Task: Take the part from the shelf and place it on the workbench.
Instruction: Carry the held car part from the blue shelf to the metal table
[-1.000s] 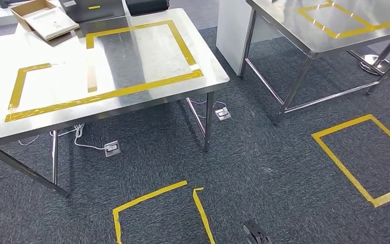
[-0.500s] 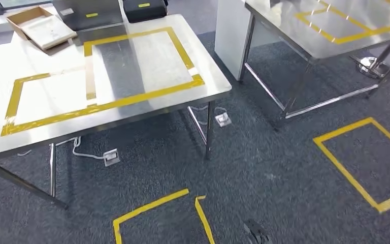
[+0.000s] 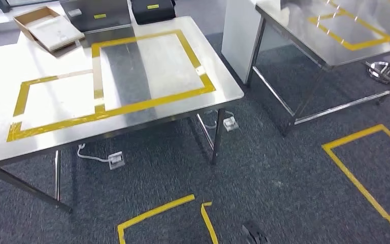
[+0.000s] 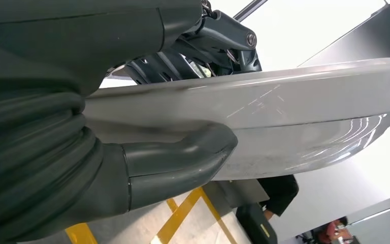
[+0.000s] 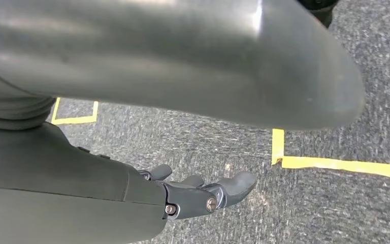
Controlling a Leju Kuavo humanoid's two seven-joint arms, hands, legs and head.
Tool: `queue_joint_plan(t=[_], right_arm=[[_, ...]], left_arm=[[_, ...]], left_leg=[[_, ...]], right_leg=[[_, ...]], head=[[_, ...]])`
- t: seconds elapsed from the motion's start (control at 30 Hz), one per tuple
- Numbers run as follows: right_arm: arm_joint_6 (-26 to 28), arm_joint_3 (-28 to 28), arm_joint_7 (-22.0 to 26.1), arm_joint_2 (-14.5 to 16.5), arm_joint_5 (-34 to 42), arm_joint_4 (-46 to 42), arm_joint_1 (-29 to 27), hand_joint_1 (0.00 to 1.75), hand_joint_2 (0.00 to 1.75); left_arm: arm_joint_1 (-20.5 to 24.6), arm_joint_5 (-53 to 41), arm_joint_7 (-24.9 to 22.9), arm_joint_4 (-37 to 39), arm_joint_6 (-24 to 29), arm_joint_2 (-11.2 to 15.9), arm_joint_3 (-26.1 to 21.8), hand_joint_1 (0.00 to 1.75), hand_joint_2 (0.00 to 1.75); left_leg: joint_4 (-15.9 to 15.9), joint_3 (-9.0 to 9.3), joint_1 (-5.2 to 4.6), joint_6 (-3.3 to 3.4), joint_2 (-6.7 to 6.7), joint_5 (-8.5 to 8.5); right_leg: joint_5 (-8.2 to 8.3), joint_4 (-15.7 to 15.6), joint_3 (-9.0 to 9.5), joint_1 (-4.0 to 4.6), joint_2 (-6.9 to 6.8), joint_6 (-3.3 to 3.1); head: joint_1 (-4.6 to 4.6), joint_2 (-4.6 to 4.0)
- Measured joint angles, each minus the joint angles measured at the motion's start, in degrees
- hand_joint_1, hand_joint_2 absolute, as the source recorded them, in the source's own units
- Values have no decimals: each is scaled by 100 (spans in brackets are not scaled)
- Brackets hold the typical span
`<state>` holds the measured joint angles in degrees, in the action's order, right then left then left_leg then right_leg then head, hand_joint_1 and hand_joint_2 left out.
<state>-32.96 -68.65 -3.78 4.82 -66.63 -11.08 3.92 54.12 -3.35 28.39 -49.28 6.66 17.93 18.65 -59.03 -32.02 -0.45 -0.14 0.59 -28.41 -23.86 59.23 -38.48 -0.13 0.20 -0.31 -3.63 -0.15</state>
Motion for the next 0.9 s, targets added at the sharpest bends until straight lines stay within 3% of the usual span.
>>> queue_joint_plan(t=[0.07, 0.13, 0.27, 0.3, 0.33, 0.4, 0.47, 0.57, 0.63, 0.73, 0.8, 0.83, 0.9], right_arm=[[1, 0, 3, 2, -3, 0, 3, 0, 0], [4, 0, 11, 3, -4, 0, 10, 0, 0], [7, 0, 20, 3, -4, 0, 5, 0, 0], [7, 0, 20, 3, -4, 0, 4, 0, 0], [7, 0, 20, 3, -4, 0, 3, 0, 0], [7, 0, 20, 7, -4, 0, 4, 0, 0], [7, 0, 19, 13, -4, 0, 9, 0, 0], [7, 0, 20, 15, -8, 0, 12, 0, 0], [3, 1, 26, 15, -14, 0, 20, 0, 0], [-2, 2, 35, 19, -25, 0, 27, 0, 0], [-2, 2, 40, 19, -33, 0, 11, 0, 0], [-2, 2, 44, 18, -38, 0, 7, 0, 0], [-2, 2, 53, 17, -50, 0, 4, 0, 0]], left_arm=[[-4, -14, -2, -15, -5, 7, -10, 175, 175], [-1, -32, -1, -27, -6, 14, -24, 175, 175], [-46, -41, -4, -26, -6, 23, -38, 175, 175], [-63, -42, -4, -25, -5, 23, -38, 175, 175], [-72, -43, -4, -26, -5, 24, -38, 175, 175], [-69, -43, -3, -29, -5, 30, -39, 175, 175], [-52, -44, -5, -31, -6, 37, -43, 175, 175], [-48, -62, -6, -40, -5, 40, -48, 175, 175], [-34, -84, -3, -53, -5, 39, -50, 175, 175], [-23, -98, -3, -60, -5, 32, -51, 175, 175], [-47, -110, -5, -60, -5, 26, -51, 175, 175], [-59, -119, -6, -61, -5, 23, -51, 175, 175], [-72, -140, -7, -64, -5, 22, -52, 175, 175]], left_leg=[[-33, 34, 9, -69, 4, -41], [-302, -62, 23, -126, -7, -112], [-1504, -880, 50, -193, -21, -504], [-1542, -987, 52, -193, -22, -485], [-1381, -993, 52, -187, -23, -340], [-670, -803, 45, -143, -26, 215], [-99, -626, 15, -73, -29, 520], [55, -518, 6, 39, -24, 520], [77, -436, 26, 103, -21, 496], [82, -361, 23, 167, -23, 417], [71, -299, 20, 168, -17, 340], [62, -251, 22, 158, -13, 293], [40, -139, 27, 120, -11, 184]], right_leg=[[-7, -15, 80, -4, 2, -76], [-52, -28, 183, -18, 6, -152], [-213, -29, 368, -25, 11, -197], [-260, -27, 424, -25, 12, -193], [-309, -26, 489, -25, 15, -186], [-413, -26, 624, -23, 18, -162], [-508, -23, 697, -14, 25, -108], [-574, 10, 746, 3, 21, -12], [-635, 229, 663, -3, 16, 33], [-942, 1172, 51, -24, 10, 98], [-1014, 1485, -290, -31, 9, 126], [-882, 1366, -327, -36, 9, 130], [-347, 685, -174, -47, 6, 116]], head=[[-2, 0], [6, 0], [15, 0], [15, 0], [15, 0], [16, 0], [31, 0], [40, 0], [37, 0], [34, 0], [32, 0], [31, 0], [29, 0]])
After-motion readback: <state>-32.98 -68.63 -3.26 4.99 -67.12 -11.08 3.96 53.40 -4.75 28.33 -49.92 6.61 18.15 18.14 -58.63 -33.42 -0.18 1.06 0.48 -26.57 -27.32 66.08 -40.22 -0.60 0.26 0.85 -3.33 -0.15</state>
